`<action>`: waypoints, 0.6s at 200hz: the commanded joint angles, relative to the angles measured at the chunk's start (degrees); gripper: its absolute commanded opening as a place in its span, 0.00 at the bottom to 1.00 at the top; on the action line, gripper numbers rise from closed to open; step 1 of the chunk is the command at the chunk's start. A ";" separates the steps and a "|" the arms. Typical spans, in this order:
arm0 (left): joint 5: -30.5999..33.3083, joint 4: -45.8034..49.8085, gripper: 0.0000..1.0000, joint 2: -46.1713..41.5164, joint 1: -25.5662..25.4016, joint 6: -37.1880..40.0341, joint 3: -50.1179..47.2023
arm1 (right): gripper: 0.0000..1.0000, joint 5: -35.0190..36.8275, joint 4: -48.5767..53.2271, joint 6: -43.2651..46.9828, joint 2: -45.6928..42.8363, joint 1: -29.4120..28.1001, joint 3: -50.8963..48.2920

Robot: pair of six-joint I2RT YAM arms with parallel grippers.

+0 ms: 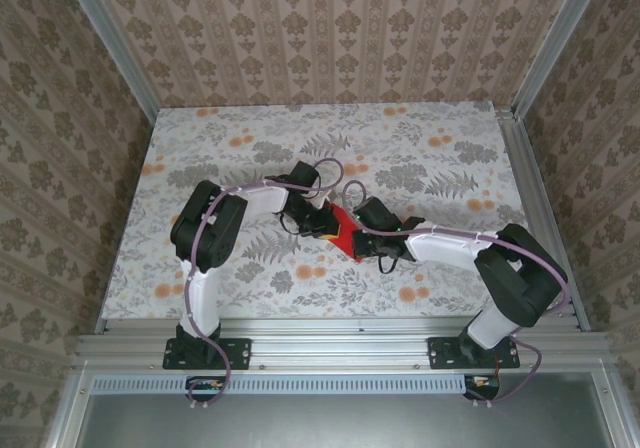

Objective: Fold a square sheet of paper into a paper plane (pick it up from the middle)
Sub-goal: Fourth fold the wing at the center of the table.

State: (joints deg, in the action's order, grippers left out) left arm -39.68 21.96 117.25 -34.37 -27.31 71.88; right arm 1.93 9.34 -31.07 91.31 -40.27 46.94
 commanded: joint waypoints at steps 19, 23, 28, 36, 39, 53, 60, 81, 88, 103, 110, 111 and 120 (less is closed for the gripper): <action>3.21 1.91 0.09 -0.44 0.66 0.79 -2.46 | 0.04 2.91 2.61 1.85 2.36 -1.54 2.93; 3.21 1.88 0.10 -0.49 0.71 0.74 -2.61 | 0.05 2.98 2.64 1.88 2.53 -1.61 3.00; 3.21 1.80 0.10 -0.53 0.71 0.77 -2.62 | 0.05 2.84 2.54 1.89 2.69 -1.65 3.00; 3.21 1.78 0.10 -0.53 0.71 0.69 -2.68 | 0.05 2.58 2.28 1.72 3.02 -1.70 3.04; 3.23 1.72 0.10 -0.53 0.71 0.71 -2.68 | 0.05 2.43 2.17 1.65 3.12 -1.74 3.14; 3.21 1.58 0.09 -0.62 0.71 0.75 -2.87 | 0.05 2.02 1.88 1.53 3.59 -1.86 3.17; 3.23 1.60 0.09 -0.69 0.74 0.75 -2.97 | 0.05 2.01 1.90 1.62 3.93 -2.00 3.28; 3.21 1.62 0.09 -0.71 0.80 0.71 -3.08 | 0.05 2.18 2.11 1.84 4.54 -2.18 3.56; 1.87 1.60 0.09 -0.72 0.88 0.83 -3.06 | 0.05 2.29 2.29 1.98 4.67 -2.16 3.62; 1.62 1.60 0.09 -0.82 0.89 0.85 -3.23 | 0.05 2.44 2.33 2.06 4.89 -2.12 3.64; 1.60 1.60 0.09 -0.80 0.88 0.79 -3.20 | 0.05 2.36 2.28 2.02 4.85 -2.18 3.63; 1.57 1.60 0.09 -0.80 0.88 0.78 -3.17 | 0.05 2.32 2.27 2.00 4.85 -2.22 3.66; 1.56 1.54 0.09 -0.72 0.88 0.83 -3.18 | 0.05 2.20 1.93 1.88 4.96 -2.15 3.55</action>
State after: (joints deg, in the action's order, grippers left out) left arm -40.51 20.43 116.81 -34.02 -27.31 70.59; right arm 2.85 9.52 -30.09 95.04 -42.06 49.17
